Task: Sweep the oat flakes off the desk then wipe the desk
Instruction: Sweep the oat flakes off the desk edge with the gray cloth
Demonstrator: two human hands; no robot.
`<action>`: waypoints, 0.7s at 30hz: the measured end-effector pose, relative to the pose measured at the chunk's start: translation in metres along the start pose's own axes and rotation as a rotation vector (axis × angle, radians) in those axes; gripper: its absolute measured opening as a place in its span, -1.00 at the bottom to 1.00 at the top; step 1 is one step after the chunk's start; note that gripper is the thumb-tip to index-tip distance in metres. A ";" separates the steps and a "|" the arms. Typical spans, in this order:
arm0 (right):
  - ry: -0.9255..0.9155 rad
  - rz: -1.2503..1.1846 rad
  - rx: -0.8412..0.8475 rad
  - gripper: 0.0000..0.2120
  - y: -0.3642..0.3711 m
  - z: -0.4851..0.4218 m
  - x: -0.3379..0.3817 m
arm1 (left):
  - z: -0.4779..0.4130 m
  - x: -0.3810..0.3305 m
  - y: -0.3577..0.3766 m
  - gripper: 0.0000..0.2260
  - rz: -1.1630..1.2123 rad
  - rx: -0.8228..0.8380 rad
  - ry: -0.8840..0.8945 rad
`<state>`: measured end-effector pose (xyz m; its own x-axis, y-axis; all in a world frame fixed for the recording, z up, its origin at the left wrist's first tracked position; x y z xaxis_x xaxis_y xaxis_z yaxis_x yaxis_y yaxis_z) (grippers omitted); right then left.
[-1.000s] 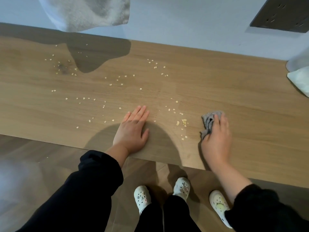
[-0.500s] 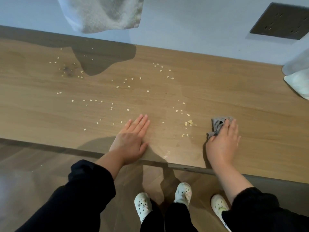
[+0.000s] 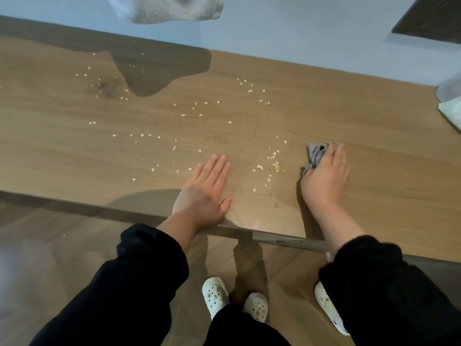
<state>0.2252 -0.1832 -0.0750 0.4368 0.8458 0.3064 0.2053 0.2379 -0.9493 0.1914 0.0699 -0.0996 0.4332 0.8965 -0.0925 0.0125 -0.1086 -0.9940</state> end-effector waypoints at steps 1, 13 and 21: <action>0.004 -0.011 -0.001 -0.32 0.002 -0.013 0.007 | 0.000 0.000 -0.001 -0.37 0.005 -0.003 0.000; -0.368 -0.048 0.132 -0.35 0.006 -0.033 0.026 | -0.002 0.006 -0.003 -0.38 0.108 0.005 -0.046; -0.281 -0.084 0.118 -0.33 0.014 0.044 0.051 | -0.004 0.006 -0.004 -0.37 0.147 0.000 -0.046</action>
<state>0.2120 -0.1157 -0.0759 0.1601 0.9159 0.3681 0.1203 0.3520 -0.9282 0.1971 0.0739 -0.0962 0.3885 0.8898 -0.2393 -0.0478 -0.2399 -0.9696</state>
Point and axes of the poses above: each hand's wrist, its own z-axis away from the middle knuckle, its own y-axis out of the palm, x = y × z, the point moved 9 cm from there along -z, towards the middle knuckle, and after that the axes turned 9 degrees about -x, right-handed, at the moved point
